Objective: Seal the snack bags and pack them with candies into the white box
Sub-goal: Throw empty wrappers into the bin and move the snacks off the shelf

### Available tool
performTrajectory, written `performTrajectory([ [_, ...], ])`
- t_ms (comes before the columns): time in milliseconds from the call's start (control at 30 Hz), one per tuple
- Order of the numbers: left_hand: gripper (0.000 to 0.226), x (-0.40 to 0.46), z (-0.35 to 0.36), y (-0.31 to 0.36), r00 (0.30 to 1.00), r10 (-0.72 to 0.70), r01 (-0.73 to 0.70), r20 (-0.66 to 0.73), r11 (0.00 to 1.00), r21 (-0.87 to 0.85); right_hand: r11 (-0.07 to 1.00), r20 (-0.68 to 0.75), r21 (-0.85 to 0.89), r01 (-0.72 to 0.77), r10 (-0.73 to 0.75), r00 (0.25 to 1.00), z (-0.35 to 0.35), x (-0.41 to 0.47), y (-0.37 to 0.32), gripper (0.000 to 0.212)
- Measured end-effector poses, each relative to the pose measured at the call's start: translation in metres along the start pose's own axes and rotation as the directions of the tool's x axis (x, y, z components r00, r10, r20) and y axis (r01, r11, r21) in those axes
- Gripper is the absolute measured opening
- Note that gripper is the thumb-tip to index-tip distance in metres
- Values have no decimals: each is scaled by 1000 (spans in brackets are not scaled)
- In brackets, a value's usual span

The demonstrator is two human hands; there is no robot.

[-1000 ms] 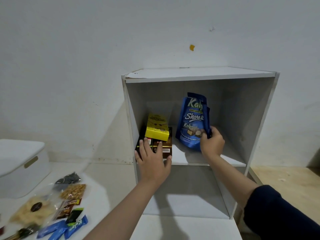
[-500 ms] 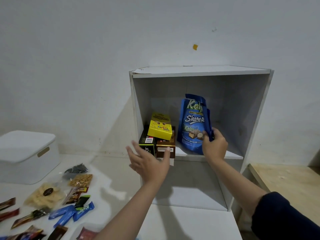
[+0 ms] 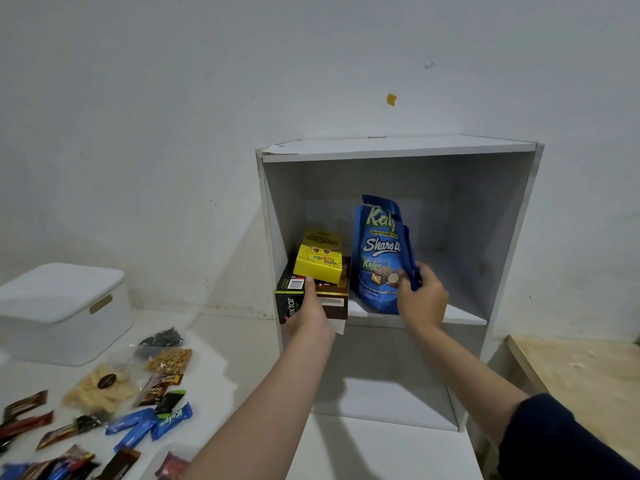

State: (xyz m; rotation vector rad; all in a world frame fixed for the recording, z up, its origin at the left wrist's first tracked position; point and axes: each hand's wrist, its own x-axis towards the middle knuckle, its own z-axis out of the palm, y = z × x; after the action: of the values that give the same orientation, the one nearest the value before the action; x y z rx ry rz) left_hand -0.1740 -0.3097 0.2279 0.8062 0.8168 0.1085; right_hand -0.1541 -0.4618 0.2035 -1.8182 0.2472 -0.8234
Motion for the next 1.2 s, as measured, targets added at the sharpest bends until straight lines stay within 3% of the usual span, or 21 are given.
performTrajectory([
  [267,78,5,-5,0,1000,5,-4,9,994,-111,1000,13,19,13,-13,1000,-1,0,4,24],
  [600,69,4,-4,4,993,-39,43,107,998,-40,1000,17,15,12,-12,1000,0,2,5,23],
  [933,59,6,0,2,993,-16,17,120,1000,-4,1000,29,-7,26,-26,999,-3,6,7,24],
  [1200,61,14,-11,3,965,-51,54,257,999,-5,1000,-38,28,-2,3,999,-10,0,3,21],
])
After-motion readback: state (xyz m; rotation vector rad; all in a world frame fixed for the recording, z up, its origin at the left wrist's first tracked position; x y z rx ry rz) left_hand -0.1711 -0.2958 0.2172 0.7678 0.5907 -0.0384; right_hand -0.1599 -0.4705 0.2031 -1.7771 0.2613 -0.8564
